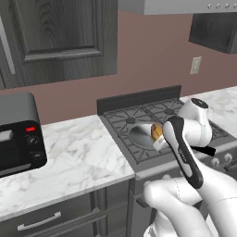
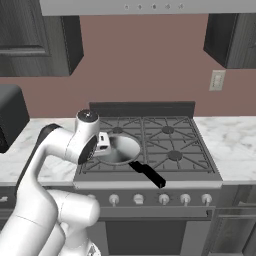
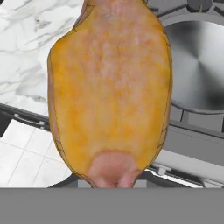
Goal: Take the chicken drumsticks from the pan and place one on each plate on the dining counter.
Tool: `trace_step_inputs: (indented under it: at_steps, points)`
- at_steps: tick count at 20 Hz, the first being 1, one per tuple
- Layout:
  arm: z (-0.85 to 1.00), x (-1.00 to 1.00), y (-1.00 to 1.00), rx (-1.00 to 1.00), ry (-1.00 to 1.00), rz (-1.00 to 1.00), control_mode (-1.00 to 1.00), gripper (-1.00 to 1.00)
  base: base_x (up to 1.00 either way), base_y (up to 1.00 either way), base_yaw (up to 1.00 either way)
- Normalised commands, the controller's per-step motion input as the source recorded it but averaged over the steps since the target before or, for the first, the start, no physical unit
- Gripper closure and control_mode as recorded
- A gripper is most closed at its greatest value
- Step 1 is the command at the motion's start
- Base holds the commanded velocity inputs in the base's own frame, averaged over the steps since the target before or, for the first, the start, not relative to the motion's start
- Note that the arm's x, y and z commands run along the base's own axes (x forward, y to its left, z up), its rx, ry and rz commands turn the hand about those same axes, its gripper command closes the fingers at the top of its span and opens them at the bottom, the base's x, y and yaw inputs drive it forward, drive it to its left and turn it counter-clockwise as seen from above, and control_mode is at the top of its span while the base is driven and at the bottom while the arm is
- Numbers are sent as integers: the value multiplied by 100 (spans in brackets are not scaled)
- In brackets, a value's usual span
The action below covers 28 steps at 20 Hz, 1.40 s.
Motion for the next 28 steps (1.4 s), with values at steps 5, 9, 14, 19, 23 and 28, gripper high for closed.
trace_step_inputs:
  at_steps: [5, 9, 14, 19, 23, 28]
  points:
    - [0, 0, 0, 0, 0, 0, -100, 100, 0, 0, 0]
    - [-3, -18, 2, -1, 1, 0, 100, 100, -16, 1, 0]
    - [0, 0, 0, 0, 0, 0, 100, 100, -92, 0, 0]
    - [0, 0, 0, 0, 0, 0, 100, 100, -100, -5, -5]
    - [0, 0, 0, 0, 0, 0, 100, 100, -65, 6, -56]
    - [0, 0, 0, 0, 0, 0, 100, 100, -15, 23, -96]
